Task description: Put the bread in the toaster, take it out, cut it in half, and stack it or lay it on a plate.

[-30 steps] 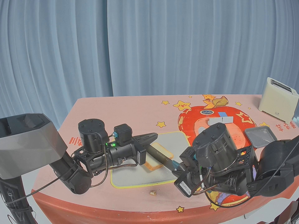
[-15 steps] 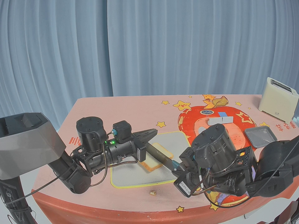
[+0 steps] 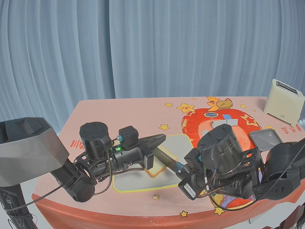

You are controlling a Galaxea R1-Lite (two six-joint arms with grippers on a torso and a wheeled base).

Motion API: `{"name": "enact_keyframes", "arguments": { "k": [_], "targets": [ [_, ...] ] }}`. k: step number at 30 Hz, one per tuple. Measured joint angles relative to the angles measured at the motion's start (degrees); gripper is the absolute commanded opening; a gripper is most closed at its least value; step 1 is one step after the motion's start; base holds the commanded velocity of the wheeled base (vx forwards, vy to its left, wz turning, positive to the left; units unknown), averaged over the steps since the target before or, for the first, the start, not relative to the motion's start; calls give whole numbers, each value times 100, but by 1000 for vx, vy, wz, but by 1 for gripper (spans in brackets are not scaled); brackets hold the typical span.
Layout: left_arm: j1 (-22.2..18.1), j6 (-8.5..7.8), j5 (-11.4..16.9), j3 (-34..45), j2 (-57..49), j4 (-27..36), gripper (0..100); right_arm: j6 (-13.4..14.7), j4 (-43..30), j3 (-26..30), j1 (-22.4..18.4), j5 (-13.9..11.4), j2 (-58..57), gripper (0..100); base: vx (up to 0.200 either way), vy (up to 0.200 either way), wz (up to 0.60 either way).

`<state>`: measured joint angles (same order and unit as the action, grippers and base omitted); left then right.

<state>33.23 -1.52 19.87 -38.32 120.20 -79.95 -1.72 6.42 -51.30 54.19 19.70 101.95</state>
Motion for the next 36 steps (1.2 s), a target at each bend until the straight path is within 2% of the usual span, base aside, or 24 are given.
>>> {"name": "enact_keyframes", "arguments": {
  "k": [26, 36],
  "targets": [
    [26, -15, 0, 48, 271, -20, 0, 0, -5, 61, 2, 0, 23, 0, 0, 0, 0],
    [33, -6, -110, 0, 72, 40, 0, 0, -2, 45, -5, -2, 4, 0, 0, 0, 0]
  ]
}}
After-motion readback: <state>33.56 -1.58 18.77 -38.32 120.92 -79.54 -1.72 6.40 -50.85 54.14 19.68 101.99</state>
